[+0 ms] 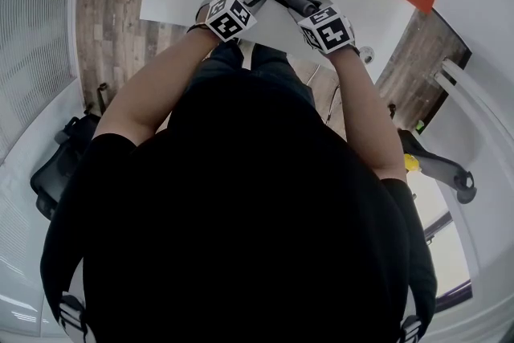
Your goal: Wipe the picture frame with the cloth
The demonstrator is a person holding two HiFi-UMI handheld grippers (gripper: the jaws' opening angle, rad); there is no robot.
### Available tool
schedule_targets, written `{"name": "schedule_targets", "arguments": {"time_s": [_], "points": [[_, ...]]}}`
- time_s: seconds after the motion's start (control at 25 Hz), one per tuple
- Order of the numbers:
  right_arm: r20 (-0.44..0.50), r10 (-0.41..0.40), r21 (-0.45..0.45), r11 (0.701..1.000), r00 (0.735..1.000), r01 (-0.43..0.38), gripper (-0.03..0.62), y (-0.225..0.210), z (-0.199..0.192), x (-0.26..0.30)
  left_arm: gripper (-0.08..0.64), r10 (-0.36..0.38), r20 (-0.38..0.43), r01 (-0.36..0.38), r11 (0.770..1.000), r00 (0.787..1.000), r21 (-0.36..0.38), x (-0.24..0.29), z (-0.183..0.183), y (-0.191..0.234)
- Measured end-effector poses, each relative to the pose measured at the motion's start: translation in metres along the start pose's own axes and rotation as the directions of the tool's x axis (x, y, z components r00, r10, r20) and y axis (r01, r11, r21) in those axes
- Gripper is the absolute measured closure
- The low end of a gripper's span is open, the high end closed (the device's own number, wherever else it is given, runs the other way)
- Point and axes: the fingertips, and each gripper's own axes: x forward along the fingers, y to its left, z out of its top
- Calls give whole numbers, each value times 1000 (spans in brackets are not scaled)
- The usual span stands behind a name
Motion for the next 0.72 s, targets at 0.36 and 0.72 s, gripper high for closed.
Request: {"name": "schedule_targets", "arguments": {"time_s": [0.36,0.72], "points": [[11,54,49,997,998,-55,476,15,-6,1,481,-3,-2,3,1000,1000,7,1,-1,0],[19,61,76,995,998,-63,476,18,-5,-6,481,-7,-22,7,1000,1000,7,1,0,1]]}}
